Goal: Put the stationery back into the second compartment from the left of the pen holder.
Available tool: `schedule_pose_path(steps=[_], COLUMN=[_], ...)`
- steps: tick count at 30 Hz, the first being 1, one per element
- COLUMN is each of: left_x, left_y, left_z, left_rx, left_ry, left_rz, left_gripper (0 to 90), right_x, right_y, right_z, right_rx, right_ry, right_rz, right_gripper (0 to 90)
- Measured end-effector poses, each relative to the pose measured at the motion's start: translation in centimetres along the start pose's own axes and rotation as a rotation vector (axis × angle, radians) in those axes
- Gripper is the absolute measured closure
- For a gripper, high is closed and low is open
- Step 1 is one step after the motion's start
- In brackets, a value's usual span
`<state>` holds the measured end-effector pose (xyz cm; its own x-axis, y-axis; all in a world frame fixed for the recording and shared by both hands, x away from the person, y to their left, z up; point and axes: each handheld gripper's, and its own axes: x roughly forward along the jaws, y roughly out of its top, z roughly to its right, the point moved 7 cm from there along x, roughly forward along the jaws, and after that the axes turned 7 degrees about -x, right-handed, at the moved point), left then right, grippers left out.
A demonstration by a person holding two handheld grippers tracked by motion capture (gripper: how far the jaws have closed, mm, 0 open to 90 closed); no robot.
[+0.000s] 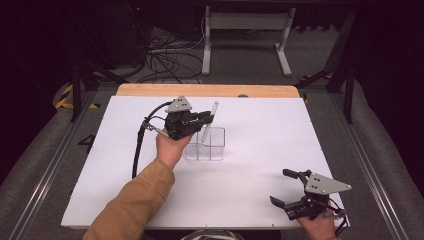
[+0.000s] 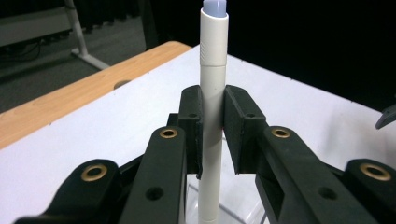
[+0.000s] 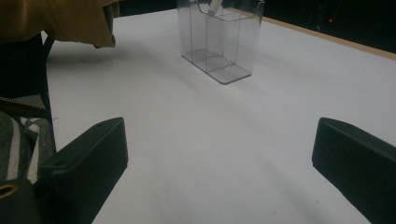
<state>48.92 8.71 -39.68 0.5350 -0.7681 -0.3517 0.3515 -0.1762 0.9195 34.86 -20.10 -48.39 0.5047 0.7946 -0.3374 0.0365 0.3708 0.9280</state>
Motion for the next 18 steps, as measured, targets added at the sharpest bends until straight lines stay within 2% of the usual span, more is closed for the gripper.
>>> schedule_pose_path(steps=[1,3,4,7,14,18], left_x=[-0.1,-0.1,-0.3,-1.1,-3.2,-4.2], left_y=[-0.1,-0.2,-0.3,-0.2,0.4,0.7], left_z=[0.0,0.0,0.0,0.2,1.1,1.5], left_rx=[-0.005,-0.002,0.014,0.039,0.098,0.102], left_ry=[0.000,0.006,0.023,0.047,0.081,0.088], left_rz=[-0.003,-0.002,-0.004,0.014,0.045,0.057], left_gripper=[77.4,63.8,55.8,50.5,28.9,18.4], right_x=[0.1,0.3,0.4,0.7,1.4,1.6], right_y=[0.0,0.1,0.1,0.3,0.6,0.7], right_z=[0.0,0.1,0.1,0.2,0.4,0.4], right_rx=[0.000,-0.003,-0.004,-0.007,-0.014,-0.016], right_ry=[0.002,0.006,0.009,0.019,0.035,0.037], right_rz=[0.001,0.001,0.000,0.003,0.010,0.008], right_gripper=[4.1,4.1,4.0,4.0,3.9,4.0])
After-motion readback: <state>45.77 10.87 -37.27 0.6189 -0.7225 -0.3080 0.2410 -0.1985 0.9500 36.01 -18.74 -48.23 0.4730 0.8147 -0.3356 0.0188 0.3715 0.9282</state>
